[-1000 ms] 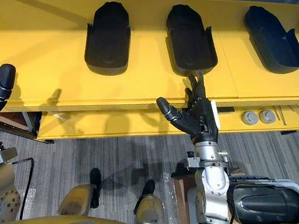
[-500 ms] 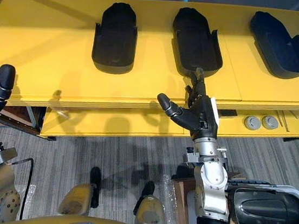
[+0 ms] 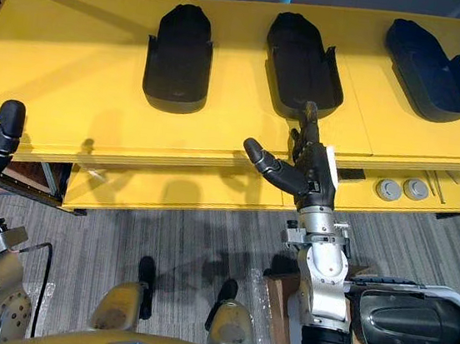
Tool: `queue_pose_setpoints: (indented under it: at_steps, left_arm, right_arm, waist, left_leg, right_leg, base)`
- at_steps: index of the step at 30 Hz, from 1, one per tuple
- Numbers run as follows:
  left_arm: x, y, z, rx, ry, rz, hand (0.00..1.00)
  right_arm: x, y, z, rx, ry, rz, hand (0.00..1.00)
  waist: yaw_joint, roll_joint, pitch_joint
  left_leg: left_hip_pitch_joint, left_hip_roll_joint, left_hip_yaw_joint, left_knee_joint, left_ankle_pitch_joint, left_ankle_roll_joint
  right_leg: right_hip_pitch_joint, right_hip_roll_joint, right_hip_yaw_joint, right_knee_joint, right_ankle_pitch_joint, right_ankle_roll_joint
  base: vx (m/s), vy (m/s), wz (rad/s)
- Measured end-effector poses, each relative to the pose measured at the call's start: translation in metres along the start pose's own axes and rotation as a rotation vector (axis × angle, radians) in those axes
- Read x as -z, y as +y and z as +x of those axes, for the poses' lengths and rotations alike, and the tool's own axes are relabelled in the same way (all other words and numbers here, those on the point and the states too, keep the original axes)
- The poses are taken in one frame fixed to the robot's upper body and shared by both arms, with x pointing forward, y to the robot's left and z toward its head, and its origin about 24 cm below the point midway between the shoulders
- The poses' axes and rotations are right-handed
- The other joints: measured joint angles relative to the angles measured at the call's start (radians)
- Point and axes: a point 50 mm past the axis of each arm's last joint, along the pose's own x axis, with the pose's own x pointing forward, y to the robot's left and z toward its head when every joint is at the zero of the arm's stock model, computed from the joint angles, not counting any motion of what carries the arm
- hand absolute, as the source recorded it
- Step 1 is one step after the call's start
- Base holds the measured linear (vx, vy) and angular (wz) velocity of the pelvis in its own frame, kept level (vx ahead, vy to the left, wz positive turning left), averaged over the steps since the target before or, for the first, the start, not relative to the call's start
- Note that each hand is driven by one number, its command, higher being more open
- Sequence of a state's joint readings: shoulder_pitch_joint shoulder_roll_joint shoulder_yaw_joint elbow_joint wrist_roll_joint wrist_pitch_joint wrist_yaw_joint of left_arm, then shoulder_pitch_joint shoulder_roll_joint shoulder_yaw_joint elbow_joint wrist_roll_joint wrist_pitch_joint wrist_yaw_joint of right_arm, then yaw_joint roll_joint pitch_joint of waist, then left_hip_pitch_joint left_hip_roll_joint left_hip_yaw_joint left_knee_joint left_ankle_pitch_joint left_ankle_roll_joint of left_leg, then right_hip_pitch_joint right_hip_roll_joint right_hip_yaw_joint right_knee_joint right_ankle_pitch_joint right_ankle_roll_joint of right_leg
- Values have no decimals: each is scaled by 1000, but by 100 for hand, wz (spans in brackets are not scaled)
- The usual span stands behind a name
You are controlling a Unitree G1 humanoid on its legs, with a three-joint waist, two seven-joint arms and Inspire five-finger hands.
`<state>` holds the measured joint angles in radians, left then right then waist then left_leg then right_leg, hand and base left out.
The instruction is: Walk over and take three plastic housings, then place them on the shelf
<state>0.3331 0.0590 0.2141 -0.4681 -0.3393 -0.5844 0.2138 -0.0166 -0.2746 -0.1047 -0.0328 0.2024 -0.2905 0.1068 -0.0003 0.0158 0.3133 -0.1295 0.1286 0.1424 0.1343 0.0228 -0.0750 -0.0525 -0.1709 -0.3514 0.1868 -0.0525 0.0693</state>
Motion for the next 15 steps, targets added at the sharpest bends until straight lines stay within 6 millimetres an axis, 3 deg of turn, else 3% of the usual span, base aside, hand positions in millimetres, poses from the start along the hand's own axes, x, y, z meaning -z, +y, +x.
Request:
queue_pose_setpoints:
  at_steps: [15]
  left_arm:
    - [0, 1, -2, -2, 9, 7, 100]
  right_arm:
    - [5, -1, 0, 6, 21, 2, 100]
  waist:
    - [9, 8, -4]
  left_leg:
    - [-1, 0, -9, -17, 22, -1]
  right_leg:
    - [-12, -1, -7, 19, -4, -5]
  base:
    - [-7, -1, 1]
